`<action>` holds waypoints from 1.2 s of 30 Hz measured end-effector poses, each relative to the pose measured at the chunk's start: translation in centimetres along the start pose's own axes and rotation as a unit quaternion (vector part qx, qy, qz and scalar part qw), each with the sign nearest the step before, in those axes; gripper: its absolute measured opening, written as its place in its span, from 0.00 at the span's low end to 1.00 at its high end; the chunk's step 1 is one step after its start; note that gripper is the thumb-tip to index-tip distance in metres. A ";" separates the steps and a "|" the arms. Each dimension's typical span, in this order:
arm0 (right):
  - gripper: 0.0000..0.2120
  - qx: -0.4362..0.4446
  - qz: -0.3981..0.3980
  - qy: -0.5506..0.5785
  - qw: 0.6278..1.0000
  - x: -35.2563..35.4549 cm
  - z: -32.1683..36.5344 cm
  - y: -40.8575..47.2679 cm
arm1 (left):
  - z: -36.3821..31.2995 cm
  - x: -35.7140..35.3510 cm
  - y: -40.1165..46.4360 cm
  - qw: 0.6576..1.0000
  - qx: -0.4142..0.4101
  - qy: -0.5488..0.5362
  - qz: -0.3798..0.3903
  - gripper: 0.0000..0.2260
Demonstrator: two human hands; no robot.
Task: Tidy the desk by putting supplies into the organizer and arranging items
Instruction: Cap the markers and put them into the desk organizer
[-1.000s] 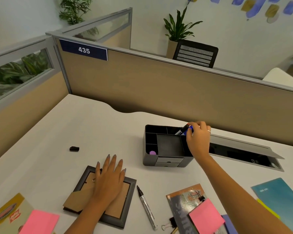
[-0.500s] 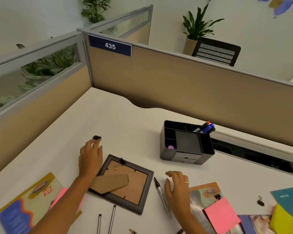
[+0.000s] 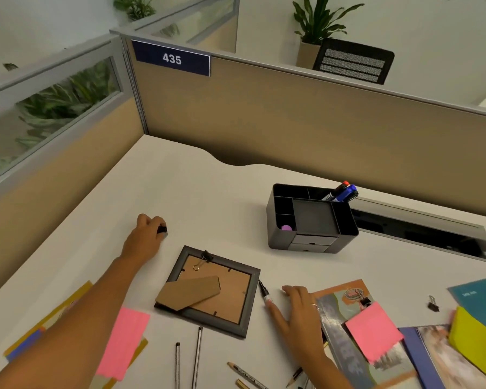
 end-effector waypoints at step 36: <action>0.17 0.199 -0.162 0.031 0.966 18.4 6.2 -4.1 | -16.5 3.7 -26.6 0.889 -0.164 -0.388 0.180 0.11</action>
Point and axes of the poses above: each hand's wrist, its own y-axis towards the middle knuckle, its own x-axis out of the back of the hand, z = x × y, the point moved 1 cm from there along y, towards the middle knuckle, and after that the axes turned 12 degrees about x, right-handed, at the moved point
